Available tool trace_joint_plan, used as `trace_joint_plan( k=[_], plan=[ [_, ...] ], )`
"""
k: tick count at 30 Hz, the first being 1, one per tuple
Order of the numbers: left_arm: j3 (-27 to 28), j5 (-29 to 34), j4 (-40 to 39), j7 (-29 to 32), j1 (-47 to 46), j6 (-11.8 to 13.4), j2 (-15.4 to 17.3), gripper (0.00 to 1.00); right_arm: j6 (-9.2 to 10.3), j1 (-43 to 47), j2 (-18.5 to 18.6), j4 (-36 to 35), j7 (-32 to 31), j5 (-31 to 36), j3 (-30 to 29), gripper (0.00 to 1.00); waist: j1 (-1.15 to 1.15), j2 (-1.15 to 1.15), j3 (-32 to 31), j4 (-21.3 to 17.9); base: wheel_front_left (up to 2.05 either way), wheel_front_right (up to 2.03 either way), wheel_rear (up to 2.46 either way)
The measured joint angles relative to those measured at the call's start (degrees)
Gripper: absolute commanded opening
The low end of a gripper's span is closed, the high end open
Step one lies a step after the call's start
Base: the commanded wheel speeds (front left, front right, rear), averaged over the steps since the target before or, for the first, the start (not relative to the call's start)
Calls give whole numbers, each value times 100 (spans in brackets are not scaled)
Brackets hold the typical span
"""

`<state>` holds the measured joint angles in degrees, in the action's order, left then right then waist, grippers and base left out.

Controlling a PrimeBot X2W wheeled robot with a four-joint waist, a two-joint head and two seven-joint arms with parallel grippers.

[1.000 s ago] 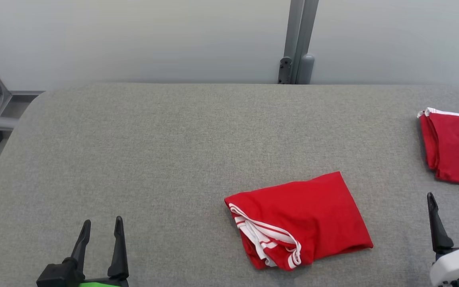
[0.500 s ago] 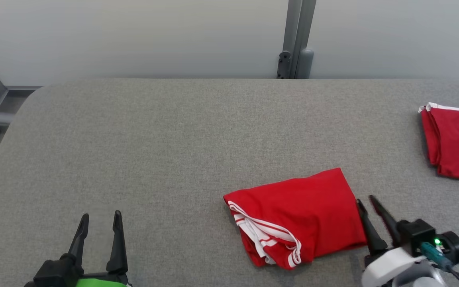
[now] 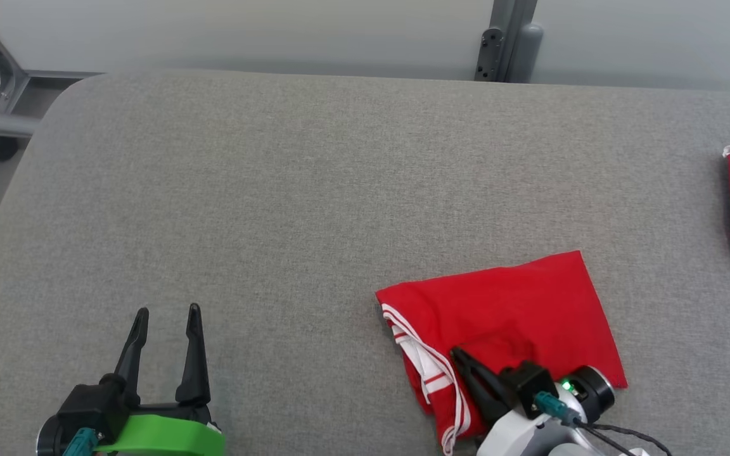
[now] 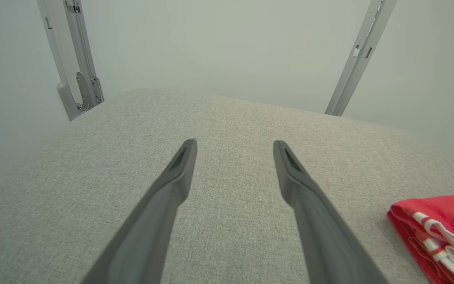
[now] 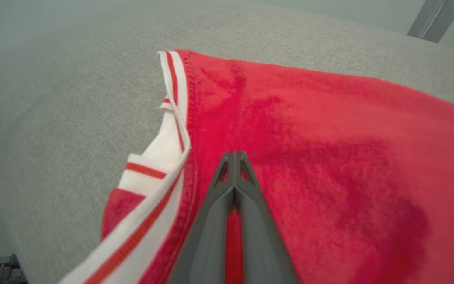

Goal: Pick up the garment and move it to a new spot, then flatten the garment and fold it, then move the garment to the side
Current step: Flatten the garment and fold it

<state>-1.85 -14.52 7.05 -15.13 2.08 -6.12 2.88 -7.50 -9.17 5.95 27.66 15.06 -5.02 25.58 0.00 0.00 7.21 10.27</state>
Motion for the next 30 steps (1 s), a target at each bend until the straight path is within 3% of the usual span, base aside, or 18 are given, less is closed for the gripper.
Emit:
trace_joint_plan(
  k=[9, 20, 25, 30],
  plan=[
    [-23, -59, 44, 1, -47, 7, 0, 100, 0, -132, -92, 332, 2, -188, 713, 0, 0, 0, 109, 258, 0, 0, 0],
    [-54, -144, 55, 0, -14, 35, 0, 100, 0, -143, -170, 310, 0, -269, 915, 0, 0, 0, -6, 326, 0, 0, 0],
    [38, -120, -1, 0, 93, 42, 0, 100, 0, -42, -69, -404, 1, -421, 482, 0, 0, 0, -132, 213, 0, 0, 0],
    [205, -21, -83, 0, 223, 23, 1, 100, 0, 369, 365, -1401, 0, -387, -375, 0, 0, 0, -299, 38, 0, 0, 0]
  ],
)
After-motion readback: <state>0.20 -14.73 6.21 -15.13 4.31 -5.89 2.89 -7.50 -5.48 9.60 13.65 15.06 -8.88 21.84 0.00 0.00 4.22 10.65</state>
